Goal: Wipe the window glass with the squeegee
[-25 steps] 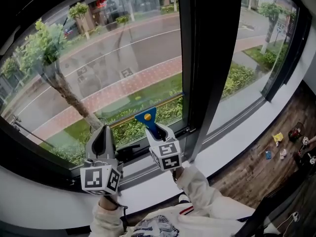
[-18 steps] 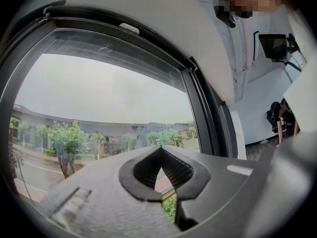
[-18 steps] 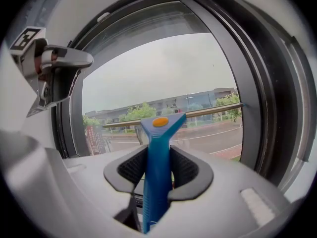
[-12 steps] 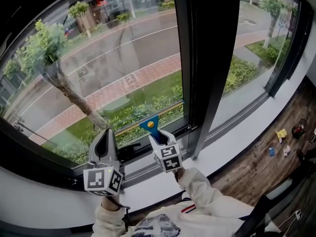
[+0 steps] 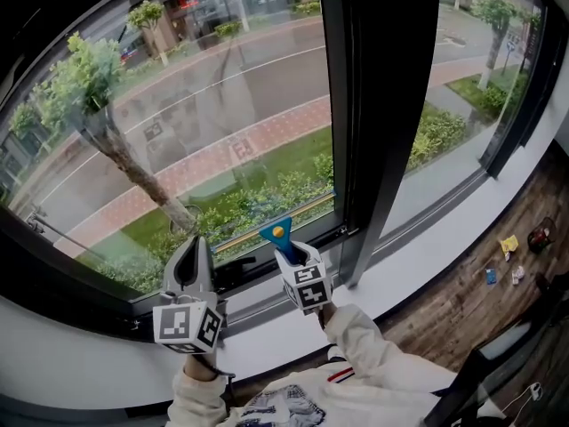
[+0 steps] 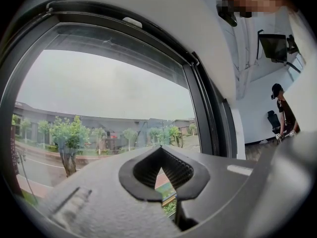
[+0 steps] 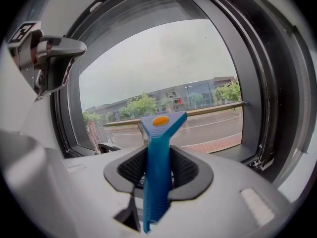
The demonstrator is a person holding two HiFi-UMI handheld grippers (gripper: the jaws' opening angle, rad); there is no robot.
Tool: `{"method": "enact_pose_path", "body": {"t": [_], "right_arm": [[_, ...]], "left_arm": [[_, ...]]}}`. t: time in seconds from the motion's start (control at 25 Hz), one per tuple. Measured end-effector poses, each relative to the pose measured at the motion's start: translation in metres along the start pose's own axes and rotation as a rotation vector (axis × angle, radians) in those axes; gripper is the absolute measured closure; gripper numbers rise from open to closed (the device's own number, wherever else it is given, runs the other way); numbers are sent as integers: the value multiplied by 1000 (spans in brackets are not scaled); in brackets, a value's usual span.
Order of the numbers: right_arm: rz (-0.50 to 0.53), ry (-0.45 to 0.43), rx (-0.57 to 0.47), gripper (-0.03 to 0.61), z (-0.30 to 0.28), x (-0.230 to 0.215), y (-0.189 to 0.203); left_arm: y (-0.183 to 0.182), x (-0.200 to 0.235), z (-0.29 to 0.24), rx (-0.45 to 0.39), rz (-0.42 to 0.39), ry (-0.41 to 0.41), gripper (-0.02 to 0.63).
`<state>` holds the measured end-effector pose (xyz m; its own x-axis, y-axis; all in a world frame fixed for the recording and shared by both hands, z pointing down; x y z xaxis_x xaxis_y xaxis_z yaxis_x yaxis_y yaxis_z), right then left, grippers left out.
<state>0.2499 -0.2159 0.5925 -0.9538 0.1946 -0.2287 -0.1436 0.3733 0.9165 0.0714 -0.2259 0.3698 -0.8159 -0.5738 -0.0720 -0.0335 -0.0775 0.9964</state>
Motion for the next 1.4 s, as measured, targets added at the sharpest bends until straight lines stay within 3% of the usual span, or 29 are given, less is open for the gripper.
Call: {"method": "enact_pose_path", "body": {"t": [1.0,1.4], "right_arm": [[-100,-2,115,439,-14,-11,43],[-85,16,160,439,-17,-10,51]], "left_arm": [[16,3,0,42,13,-9,613],[26,6,2,67,21,-30,613]]}}
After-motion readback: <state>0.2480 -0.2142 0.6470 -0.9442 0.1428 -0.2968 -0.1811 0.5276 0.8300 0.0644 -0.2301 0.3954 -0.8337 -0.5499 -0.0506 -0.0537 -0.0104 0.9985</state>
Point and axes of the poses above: the fingertips, and each gripper's own axes: z backward along the fingers, x to its left, y out of its underside, the point moved 6 cm from there along z, backward along the fingers, and after that the axes turned 7 degrees about -y, right-handed, at the moved point
